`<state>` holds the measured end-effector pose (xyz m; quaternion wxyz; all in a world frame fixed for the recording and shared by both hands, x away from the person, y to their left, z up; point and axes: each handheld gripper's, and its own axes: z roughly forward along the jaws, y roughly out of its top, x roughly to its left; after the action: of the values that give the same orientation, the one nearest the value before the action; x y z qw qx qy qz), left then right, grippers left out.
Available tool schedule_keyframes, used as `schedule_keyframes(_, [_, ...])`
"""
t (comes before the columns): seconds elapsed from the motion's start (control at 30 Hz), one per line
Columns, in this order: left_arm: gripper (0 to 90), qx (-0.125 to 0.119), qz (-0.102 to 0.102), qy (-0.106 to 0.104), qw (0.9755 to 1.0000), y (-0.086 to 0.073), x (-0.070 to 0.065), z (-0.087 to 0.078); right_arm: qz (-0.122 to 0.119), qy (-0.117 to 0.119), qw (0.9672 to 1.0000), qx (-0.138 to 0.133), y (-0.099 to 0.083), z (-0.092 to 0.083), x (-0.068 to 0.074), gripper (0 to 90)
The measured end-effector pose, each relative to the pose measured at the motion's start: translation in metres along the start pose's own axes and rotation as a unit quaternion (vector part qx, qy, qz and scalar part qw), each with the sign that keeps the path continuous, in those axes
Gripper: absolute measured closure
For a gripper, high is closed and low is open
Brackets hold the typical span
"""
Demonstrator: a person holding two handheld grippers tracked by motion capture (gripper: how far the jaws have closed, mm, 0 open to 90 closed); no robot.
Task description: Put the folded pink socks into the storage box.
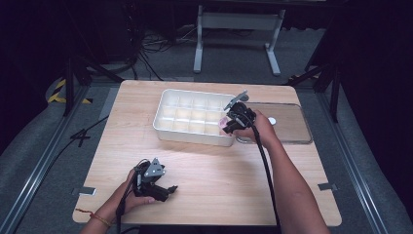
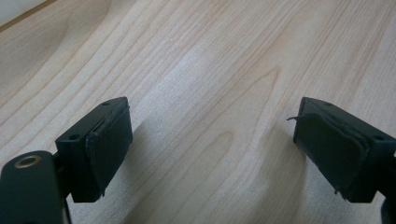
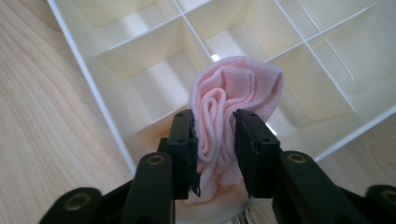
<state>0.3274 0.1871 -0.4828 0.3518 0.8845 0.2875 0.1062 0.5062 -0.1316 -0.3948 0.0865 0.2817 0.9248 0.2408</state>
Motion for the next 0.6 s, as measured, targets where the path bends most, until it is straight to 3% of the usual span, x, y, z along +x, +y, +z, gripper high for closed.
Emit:
schedule_keyframes(0.23, [11.9,0.0,0.001,0.0,1.0,0.0,0.0,0.0,-0.01,-0.004,0.9998,0.019,0.003,0.01,0.003,76.6])
schedule_keyframes(0.6, [11.9,0.001,0.002,0.0,1.0,0.0,0.0,0.0,0.018,0.018,0.998,0.058,0.002,0.027,-0.001,77.7])
